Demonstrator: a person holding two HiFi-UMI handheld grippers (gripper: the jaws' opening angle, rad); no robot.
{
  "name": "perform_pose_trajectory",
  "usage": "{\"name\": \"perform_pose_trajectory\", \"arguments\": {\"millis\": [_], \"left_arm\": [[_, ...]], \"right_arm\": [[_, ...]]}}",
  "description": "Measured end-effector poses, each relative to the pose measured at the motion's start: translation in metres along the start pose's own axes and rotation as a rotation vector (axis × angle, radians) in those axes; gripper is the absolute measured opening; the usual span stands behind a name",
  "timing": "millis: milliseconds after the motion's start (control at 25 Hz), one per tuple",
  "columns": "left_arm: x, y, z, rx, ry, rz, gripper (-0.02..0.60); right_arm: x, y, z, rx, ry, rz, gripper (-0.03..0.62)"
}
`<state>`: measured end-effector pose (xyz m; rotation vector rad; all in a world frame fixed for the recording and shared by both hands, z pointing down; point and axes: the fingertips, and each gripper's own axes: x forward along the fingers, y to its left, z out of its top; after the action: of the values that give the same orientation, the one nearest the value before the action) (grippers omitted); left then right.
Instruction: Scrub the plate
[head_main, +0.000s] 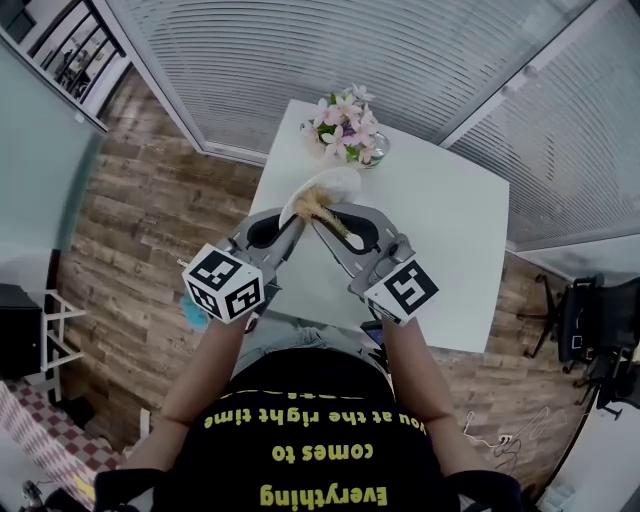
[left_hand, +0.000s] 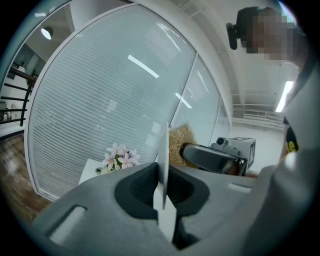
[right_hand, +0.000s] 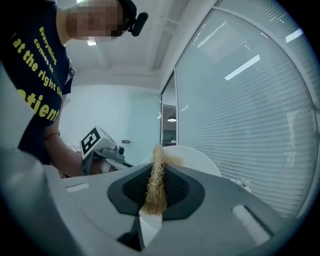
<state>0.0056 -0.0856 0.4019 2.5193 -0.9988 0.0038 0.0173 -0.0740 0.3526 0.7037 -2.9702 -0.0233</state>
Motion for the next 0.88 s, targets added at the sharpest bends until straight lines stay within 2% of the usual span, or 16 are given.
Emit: {"name": "perform_pose_trajectory", "arguments": {"millis": [520, 760, 880], "left_arm": [[0.004, 0.026, 0.001, 0.006, -0.008, 0.061, 0.018], [-0.001, 0.041, 0.012, 0.006, -0.087, 0.118, 0.018], [-0.003, 0.051, 0.014, 0.005, -0.102, 0.147, 0.019]], "right_arm": [[-0.044, -0.077, -0.032, 0.083, 0.033, -0.234, 0.043], [-0.064, -0.098, -0.039, 0.099, 0.032, -0.319, 0.043], [-0.072, -0.107, -0.043, 0.111, 0.029, -0.358, 0.043]]}}
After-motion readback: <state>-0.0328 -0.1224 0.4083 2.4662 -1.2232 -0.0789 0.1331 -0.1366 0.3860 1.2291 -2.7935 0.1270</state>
